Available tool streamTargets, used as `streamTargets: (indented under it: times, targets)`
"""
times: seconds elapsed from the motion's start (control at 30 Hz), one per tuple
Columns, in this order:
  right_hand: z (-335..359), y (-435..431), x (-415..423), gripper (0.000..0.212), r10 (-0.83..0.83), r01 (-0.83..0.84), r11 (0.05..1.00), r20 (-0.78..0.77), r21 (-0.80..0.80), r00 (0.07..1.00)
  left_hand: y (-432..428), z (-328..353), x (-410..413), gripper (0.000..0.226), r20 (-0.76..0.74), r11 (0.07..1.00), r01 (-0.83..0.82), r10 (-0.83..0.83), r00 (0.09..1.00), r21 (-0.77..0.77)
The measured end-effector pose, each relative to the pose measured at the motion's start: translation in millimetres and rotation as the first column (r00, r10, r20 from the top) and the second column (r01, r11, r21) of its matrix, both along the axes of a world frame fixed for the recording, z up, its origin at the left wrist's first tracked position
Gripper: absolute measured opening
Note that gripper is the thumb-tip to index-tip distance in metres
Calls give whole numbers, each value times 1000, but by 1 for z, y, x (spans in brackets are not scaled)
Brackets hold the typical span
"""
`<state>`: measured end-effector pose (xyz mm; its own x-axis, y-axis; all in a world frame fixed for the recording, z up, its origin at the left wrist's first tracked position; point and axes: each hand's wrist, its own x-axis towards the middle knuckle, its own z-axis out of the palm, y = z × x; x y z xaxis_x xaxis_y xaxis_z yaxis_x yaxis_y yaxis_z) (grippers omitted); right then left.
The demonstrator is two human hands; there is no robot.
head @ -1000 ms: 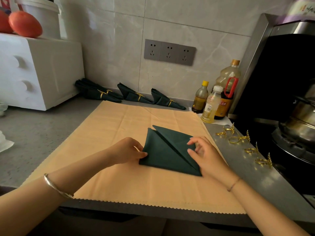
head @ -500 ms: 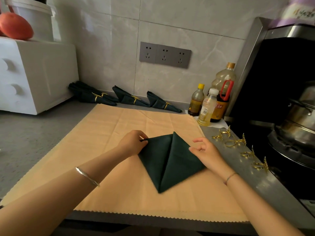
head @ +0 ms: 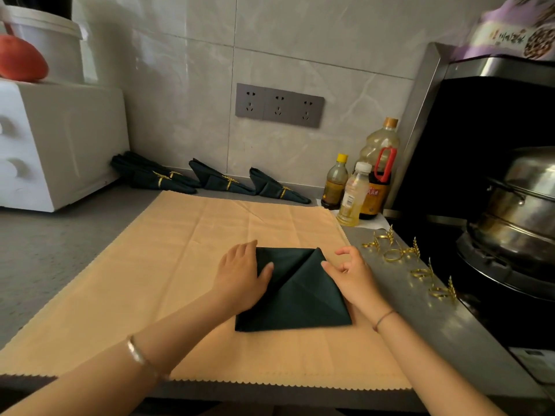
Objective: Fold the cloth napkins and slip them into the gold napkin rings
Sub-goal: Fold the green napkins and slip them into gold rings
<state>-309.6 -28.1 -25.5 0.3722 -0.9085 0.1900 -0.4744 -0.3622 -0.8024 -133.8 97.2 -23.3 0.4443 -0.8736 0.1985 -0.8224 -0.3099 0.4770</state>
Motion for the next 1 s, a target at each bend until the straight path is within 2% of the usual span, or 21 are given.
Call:
streamTargets:
  times: [0.17, 0.4, 0.5, 0.6, 0.7, 0.8, 1.0]
  targets:
    - [-9, 2, 5, 25, -20, 16, 997, -56, -78, 998, 18, -12, -26, 71, -10, 977, 102, -102, 995, 189]
    - [-5, 12, 5, 18, -67, 17, 944, -142, -329, 988, 18, -22, -32, 61, 169, 956, 72, -124, 978, 286]
    - [2, 20, 13, 28, 56, -148, 871, -205, -468, 977, 19, -22, -34, 60, 197, 950, 61, -126, 972, 306]
    - [3, 29, 34, 38, 275, -451, 809, -436, -377, 857, 20, -20, -33, 60, 211, 953, 56, -123, 970, 297]
    - [-3, 30, 45, 45, 388, -610, 770, -623, -185, 679, 21, -21, -32, 59, 215, 955, 63, -129, 968, 288]
    - [-9, 23, 42, 49, 409, -618, 782, -678, -85, 611, 22, -22, -31, 58, 213, 960, 73, -134, 968, 271]
    - [-7, -11, 33, 55, 310, -489, 871, -718, -47, 623, 25, -21, -24, 52, 169, 956, 164, -208, 963, 245]
